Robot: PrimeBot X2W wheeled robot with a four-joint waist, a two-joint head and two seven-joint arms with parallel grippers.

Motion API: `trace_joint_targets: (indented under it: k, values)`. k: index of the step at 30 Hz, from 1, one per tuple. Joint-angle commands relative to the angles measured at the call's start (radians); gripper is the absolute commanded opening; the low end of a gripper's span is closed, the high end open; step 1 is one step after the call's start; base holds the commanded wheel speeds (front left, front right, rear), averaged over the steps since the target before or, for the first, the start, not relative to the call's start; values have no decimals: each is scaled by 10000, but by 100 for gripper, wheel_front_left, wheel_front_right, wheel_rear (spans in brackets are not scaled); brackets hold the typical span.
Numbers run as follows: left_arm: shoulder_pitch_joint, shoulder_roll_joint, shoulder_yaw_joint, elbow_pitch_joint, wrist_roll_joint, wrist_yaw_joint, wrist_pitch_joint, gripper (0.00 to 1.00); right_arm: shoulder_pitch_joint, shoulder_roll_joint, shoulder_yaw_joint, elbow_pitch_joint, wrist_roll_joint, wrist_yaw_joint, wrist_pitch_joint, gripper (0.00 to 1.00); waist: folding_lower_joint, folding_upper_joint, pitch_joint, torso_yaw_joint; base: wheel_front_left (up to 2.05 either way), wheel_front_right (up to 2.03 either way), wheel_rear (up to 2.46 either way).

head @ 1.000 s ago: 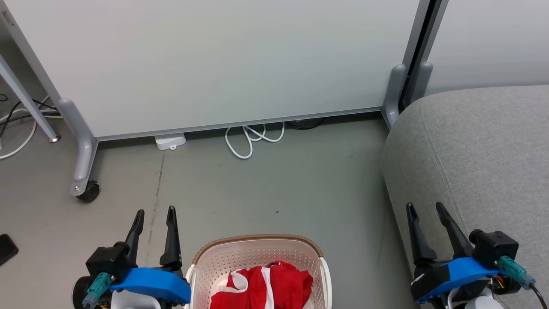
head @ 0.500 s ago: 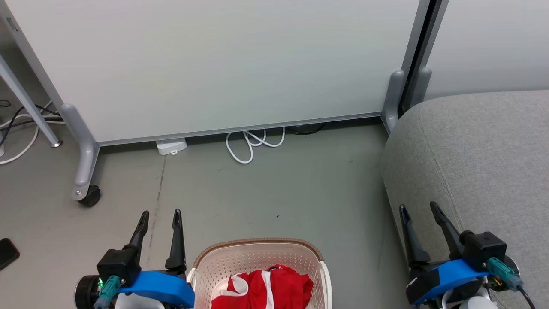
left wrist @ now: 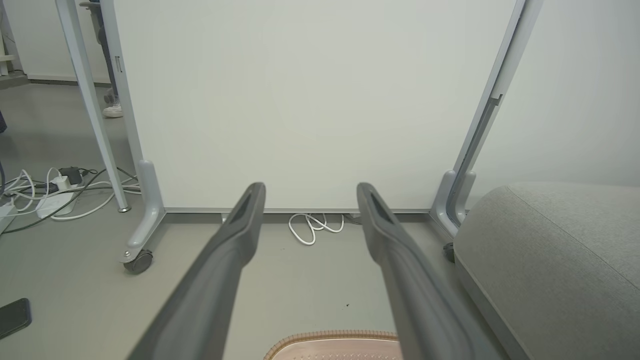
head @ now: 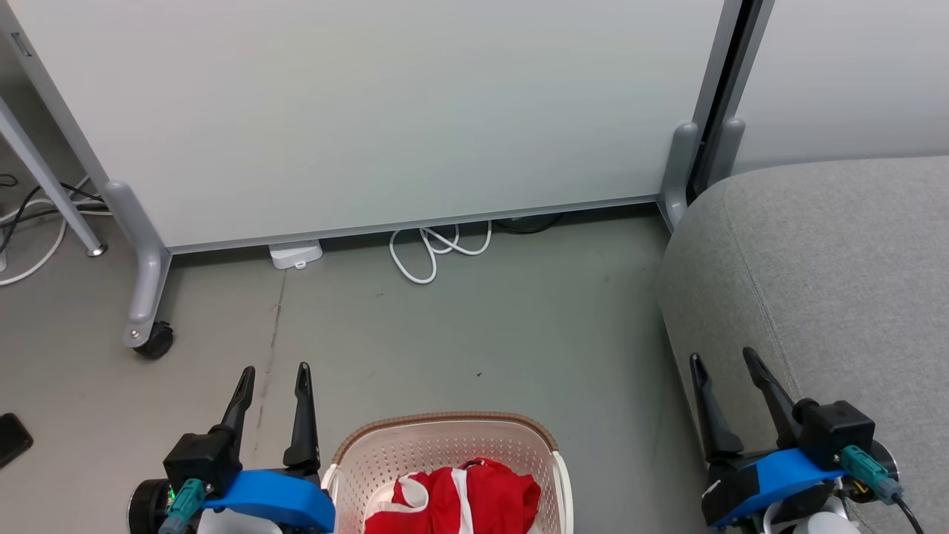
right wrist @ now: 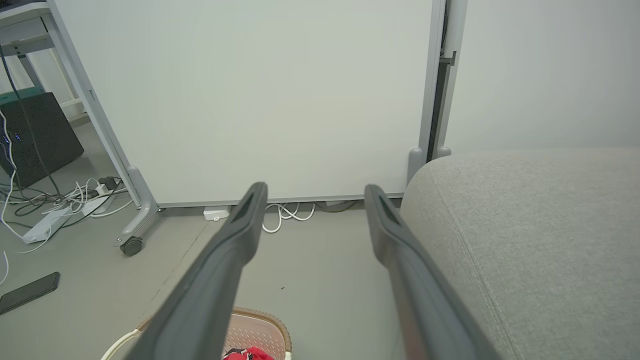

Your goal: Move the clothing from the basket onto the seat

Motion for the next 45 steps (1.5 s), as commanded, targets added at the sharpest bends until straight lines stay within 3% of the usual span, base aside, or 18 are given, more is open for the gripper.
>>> trace_joint_targets:
  k: [1, 11, 25, 37, 45]
  values:
    - [55, 24, 44, 28, 52, -20, -49, 100, -43, -47, 50, -31, 72, 23, -36, 100, 0, 0, 41, -53, 0, 0, 0]
    - [-580, 158, 93, 792, -29, -4, 165, 100, -755, -41, 731, -564, 263, 22, -72, 100, 0, 0, 1807, -1097, 0, 0, 0]
    - [-2948, 527, -426, 3958, -45, -254, 1578, 100, -1992, -32, 1392, -970, 602, 22, -283, 100, 0, 0, 4795, -2390, 0, 0, 0]
    - [-4643, 738, -724, 5971, 134, 52, 2860, 100, -2423, -30, 1662, -1476, 1100, 22, -317, 100, 0, 0, 6470, -2987, 0, 0, 0]
    - [-5371, 1178, -984, 6638, 517, 685, 2932, 100, -2629, -30, 1885, -1777, 1455, 22, -320, 100, 0, 0, 7349, -3286, 0, 0, 0]
